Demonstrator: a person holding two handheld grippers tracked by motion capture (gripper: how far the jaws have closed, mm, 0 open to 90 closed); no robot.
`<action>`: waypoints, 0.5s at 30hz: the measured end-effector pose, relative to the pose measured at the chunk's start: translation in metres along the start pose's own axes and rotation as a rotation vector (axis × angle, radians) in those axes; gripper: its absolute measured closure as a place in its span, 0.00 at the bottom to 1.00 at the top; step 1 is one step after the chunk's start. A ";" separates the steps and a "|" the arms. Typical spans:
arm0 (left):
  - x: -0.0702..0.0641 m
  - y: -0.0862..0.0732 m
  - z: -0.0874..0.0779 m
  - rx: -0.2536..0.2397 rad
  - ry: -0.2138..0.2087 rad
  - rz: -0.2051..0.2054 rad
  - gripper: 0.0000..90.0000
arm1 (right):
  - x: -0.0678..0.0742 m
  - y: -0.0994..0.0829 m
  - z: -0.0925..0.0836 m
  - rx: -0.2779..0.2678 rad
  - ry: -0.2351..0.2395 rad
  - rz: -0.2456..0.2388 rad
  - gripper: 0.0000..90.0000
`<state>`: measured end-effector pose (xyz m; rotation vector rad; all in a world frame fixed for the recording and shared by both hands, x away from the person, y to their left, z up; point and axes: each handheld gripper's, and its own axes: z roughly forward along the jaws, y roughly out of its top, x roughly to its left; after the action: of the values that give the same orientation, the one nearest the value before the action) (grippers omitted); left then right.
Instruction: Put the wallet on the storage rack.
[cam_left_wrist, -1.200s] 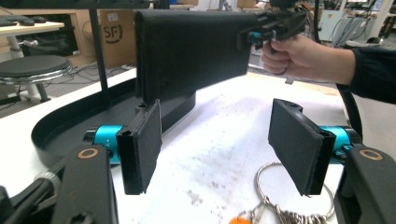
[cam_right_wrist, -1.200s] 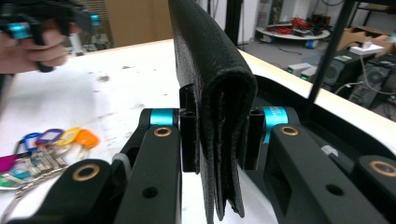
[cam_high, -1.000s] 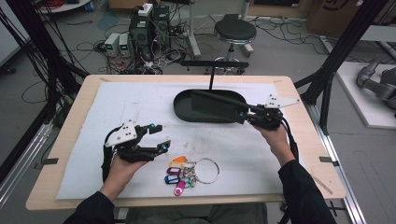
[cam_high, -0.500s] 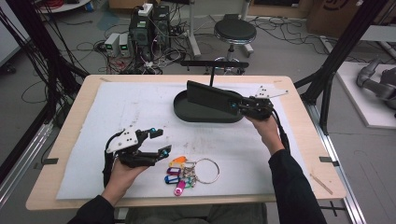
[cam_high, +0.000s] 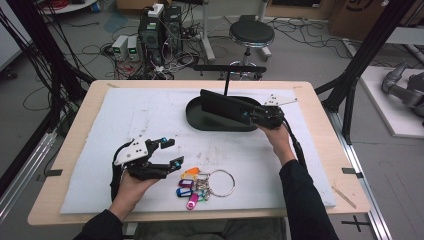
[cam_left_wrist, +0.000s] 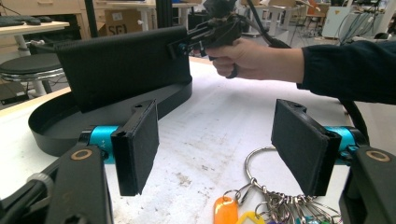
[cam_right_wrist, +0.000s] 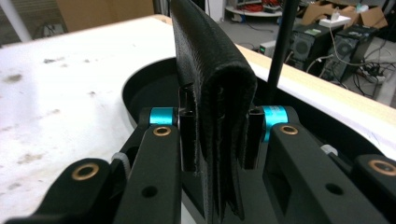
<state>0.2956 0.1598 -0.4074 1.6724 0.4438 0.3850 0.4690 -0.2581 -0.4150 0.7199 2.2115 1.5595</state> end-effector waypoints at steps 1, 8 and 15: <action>0.000 0.000 0.001 -0.001 -0.003 0.000 0.36 | 0.000 -0.001 0.001 0.003 -0.003 0.000 0.84; 0.000 -0.001 0.002 0.001 -0.007 0.000 0.36 | -0.004 -0.004 0.014 0.011 -0.016 -0.004 0.84; 0.000 -0.001 -0.001 -0.001 -0.010 0.001 0.36 | -0.009 -0.011 0.021 0.029 -0.012 0.037 0.83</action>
<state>0.2951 0.1606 -0.4087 1.6726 0.4354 0.3769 0.4854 -0.2506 -0.4326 0.7810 2.2288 1.5392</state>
